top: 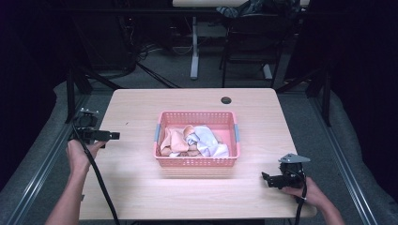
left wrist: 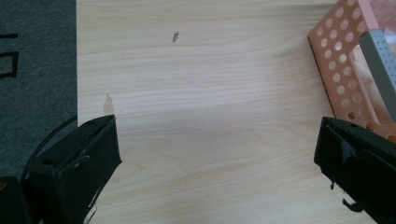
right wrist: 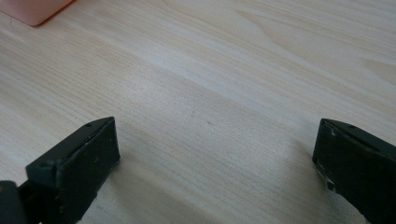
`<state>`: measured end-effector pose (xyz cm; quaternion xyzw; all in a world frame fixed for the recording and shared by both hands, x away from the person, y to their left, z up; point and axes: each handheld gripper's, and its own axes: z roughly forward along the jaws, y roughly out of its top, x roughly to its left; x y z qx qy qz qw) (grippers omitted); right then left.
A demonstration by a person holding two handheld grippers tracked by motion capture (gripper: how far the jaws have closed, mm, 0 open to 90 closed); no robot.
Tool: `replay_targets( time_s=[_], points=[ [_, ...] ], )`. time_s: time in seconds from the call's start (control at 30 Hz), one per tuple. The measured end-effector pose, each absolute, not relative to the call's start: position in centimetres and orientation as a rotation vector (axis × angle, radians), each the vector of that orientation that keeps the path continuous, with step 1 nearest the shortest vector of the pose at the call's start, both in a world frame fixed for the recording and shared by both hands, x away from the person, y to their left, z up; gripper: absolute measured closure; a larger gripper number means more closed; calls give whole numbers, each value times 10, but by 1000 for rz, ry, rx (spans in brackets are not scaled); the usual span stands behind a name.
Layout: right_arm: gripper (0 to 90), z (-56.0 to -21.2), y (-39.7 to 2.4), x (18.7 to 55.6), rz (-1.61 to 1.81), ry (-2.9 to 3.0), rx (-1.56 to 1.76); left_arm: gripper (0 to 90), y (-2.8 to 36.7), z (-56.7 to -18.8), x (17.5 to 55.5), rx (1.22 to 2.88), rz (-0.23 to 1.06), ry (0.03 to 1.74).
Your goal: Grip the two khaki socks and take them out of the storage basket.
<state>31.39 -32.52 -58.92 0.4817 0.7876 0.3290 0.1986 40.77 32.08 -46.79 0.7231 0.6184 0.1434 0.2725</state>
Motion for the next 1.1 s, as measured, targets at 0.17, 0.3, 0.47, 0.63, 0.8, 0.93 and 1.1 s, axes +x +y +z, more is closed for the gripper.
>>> replay_targets(
  time_s=[0.17,0.3,0.47,0.63,0.8,0.93,1.1],
  points=[
    [0,-589,-325,314,920,2204,1348,1,316,-467,408,1957,394,1650],
    [0,-589,-325,314,921,2203,1348,2,312,-466,409,1971,402,1632],
    [0,-589,-325,314,923,2201,1352,1,305,-462,411,1987,399,1607],
    [0,-589,-325,314,921,2204,1348,1,298,-456,413,1997,395,1587],
    [0,-589,-325,314,919,2202,1350,1,285,-447,415,2018,400,1539],
    [0,-589,-325,314,921,2205,1348,1,275,-440,417,2031,400,1510],
    [0,-589,-325,314,921,2202,1349,1,258,-434,419,2056,396,1457]
  ],
)
